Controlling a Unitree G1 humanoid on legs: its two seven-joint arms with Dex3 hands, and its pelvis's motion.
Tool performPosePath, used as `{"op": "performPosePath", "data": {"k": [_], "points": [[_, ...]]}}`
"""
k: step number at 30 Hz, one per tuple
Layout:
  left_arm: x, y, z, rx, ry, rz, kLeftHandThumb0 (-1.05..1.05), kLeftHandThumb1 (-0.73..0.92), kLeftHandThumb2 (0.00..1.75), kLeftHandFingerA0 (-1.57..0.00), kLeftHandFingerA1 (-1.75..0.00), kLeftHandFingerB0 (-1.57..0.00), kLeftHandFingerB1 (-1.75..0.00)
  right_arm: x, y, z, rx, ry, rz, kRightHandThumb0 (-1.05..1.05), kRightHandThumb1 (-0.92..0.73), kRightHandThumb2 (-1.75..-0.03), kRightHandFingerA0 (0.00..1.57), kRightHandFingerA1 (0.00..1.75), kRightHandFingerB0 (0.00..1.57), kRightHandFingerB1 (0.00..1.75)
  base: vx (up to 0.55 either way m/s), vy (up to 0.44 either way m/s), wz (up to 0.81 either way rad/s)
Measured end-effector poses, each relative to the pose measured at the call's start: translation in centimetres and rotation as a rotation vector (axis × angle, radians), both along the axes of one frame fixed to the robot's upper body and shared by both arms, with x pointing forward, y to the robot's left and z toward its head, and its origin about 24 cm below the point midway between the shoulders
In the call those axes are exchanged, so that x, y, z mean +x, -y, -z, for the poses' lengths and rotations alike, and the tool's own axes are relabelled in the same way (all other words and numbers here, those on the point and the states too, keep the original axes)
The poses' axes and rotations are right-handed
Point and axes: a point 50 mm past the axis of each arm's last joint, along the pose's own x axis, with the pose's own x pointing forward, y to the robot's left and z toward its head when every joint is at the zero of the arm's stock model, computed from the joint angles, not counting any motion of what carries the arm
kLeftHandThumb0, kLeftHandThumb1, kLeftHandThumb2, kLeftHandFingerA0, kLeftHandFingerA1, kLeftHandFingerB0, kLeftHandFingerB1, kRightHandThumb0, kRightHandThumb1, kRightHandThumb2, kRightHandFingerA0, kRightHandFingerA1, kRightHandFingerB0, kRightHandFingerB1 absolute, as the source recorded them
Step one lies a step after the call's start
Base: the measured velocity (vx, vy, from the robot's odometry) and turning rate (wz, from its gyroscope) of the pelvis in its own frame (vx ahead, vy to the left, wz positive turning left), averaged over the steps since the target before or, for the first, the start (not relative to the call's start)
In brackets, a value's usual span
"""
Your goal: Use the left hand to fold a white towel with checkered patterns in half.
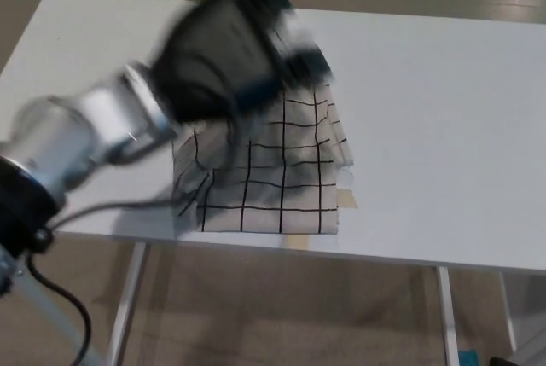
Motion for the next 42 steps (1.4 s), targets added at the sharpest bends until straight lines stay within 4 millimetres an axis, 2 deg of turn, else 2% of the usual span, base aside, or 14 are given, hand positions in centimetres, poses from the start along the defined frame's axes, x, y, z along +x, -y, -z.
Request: {"op": "performPosePath", "data": {"k": [1,2,3,4,5,6,8,10,11,16,17,19,29,42], "points": [[-0.8,1.5,1.9,0.088,-0.037,0.064,-0.27,0.46,0.56,-1.06,-1.41,-1.07,-0.74,0.0,0.0,0.0,-0.001,-0.001,0.001,-0.43,-0.82,-0.64,0.43,0.47,0.53,0.52,0.0,0.0,0.0],[-0.8,1.5,1.9,0.088,-0.037,0.064,-0.27,0.49,0.56,-1.05,-1.35,-1.04,-0.74,0.0,0.0,0.0,-0.001,-0.001,0.001,-0.43,-0.64,-1.01,0.38,0.6,0.49,0.64,0.0,0.0,0.0],[-1.1,2.0,2.7,0.125,-0.049,0.088,-0.34,0.5,0.56,-1.03,-1.12,-0.98,-0.64,-0.1,0.0,0.0,-0.002,-0.002,0.001,-0.45,-0.81,-0.64,0.45,0.48,0.53,0.53,0.0,0.0,0.0],[-1.3,2.3,3.2,0.151,-0.06,0.104,-0.34,0.5,0.56,-1.03,-1.12,-0.98,-0.64,0.0,0.0,0.0,-0.003,-0.002,0.001,-0.45,-0.81,-0.64,0.45,0.48,0.53,0.53,0.0,0.0,0.0],[-1.7,2.8,4.1,0.184,-0.08,0.122,-0.52,0.54,0.57,-0.75,-0.74,-0.71,-0.46,0.0,0.0,0.0,-0.004,-0.001,0.001,-0.45,-0.81,-0.64,0.45,0.49,0.53,0.53,0.0,0.0,0.0],[-2.2,3.2,5.4,0.231,-0.12,0.142,-0.52,0.54,0.57,-0.75,-0.74,-0.71,-0.46,0.0,0.0,0.0,-0.004,0.001,-0.001,-0.45,-0.81,-0.64,0.45,0.49,0.53,0.53,0.0,0.0,0.0],[-2.5,3.5,6.3,0.257,-0.156,0.143,-0.79,0.44,0.87,0.0,-0.09,-0.05,-0.29,0.1,-0.1,0.0,-0.003,0.002,-0.002,-0.45,-0.8,-0.64,0.46,0.53,0.52,0.53,0.0,0.0,0.0],[-2.8,3.6,6.8,0.282,-0.181,0.133,-0.86,0.48,0.91,0.0,0.0,-0.02,-0.19,0.2,-0.1,-0.1,-0.003,0.005,-0.003,-0.44,-0.81,-0.64,0.46,0.55,0.54,0.54,0.0,0.0,0.0],[-2.8,3.6,6.9,0.285,-0.184,0.132,-0.96,0.6,0.59,0.0,0.0,0.0,-0.17,0.2,-0.1,-0.1,-0.003,0.005,-0.003,-0.44,-0.81,-0.64,0.47,0.57,0.54,0.55,0.0,0.0,0.0],[-3.4,3.8,7.8,0.325,-0.224,0.115,-0.98,0.57,0.62,0.0,0.0,0.0,-0.18,0.4,-0.1,-0.1,-0.001,0.008,-0.005,-0.44,-0.81,-0.64,0.48,0.58,0.54,0.55,0.0,0.0,0.0],[-3.5,4.0,7.9,0.337,-0.235,0.109,-0.88,0.46,0.87,0.0,0.0,0.0,-0.17,0.4,-0.1,-0.1,-0.001,0.009,-0.005,-0.44,-0.81,-0.64,0.47,0.57,0.54,0.55,0.0,0.0,0.0],[-3.7,4.1,8.0,0.349,-0.25,0.099,-0.97,0.58,0.62,0.0,0.0,0.0,-0.18,0.5,-0.1,-0.1,0.0,0.012,-0.006,-0.44,-0.81,-0.64,0.47,0.56,0.54,0.55,0.0,0.0,0.0],[-4.1,4.8,7.0,0.356,-0.286,0.06,-0.97,0.53,0.66,0.0,-0.02,0.0,-0.22,0.9,-0.2,-0.2,0.0,0.021,-0.009,-0.45,-0.81,-0.64,0.47,0.55,0.54,0.54,0.0,0.0,0.0],[-4.7,4.4,0.7,0.179,-0.256,0.038,-0.79,0.44,0.88,0.0,-0.04,0.0,-0.22,0.8,-0.2,-0.1,0.002,0.017,-0.011,-0.45,-0.81,-0.64,0.46,0.53,0.53,0.54,0.0,0.0,0.0]]}}
